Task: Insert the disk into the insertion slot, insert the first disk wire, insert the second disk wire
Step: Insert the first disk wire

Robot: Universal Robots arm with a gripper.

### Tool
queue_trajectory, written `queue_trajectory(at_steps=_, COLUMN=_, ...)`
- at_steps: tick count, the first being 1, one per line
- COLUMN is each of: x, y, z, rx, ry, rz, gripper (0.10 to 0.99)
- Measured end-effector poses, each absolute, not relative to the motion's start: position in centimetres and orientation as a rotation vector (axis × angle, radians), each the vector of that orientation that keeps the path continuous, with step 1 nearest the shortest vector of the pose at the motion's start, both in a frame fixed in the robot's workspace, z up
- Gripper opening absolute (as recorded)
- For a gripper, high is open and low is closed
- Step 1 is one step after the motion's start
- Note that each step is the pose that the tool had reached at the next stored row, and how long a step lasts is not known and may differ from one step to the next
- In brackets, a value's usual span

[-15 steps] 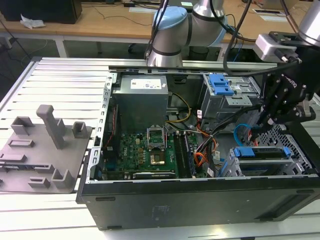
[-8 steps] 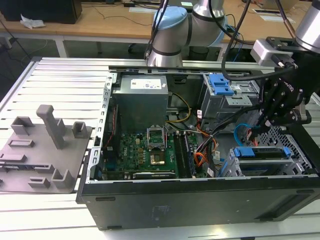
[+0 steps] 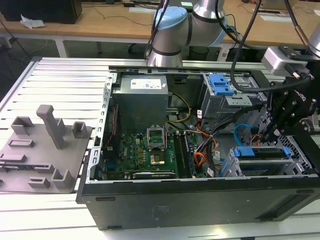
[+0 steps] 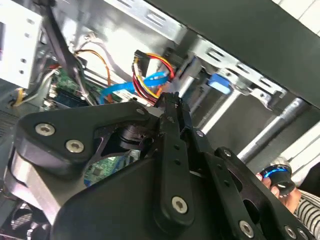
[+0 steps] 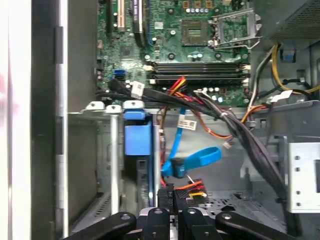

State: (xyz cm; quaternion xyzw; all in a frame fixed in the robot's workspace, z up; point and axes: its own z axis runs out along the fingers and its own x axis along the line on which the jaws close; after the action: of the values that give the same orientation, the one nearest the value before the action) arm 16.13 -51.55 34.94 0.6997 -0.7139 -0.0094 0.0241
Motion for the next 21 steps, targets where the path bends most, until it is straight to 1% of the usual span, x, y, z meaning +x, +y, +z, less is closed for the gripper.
queue_trajectory(at_steps=2, x=16.2, y=-52.9, z=34.9, rx=2.165, ry=-2.209, rz=-0.029, gripper=0.161)
queue_trajectory(at_steps=3, x=16.4, y=-53.1, z=34.9, rx=2.165, ry=-2.209, rz=-0.03, gripper=0.161)
queue_trajectory(at_steps=21, x=17.2, y=-53.3, z=34.1, rx=2.164, ry=-2.209, rz=-0.03, gripper=0.161)
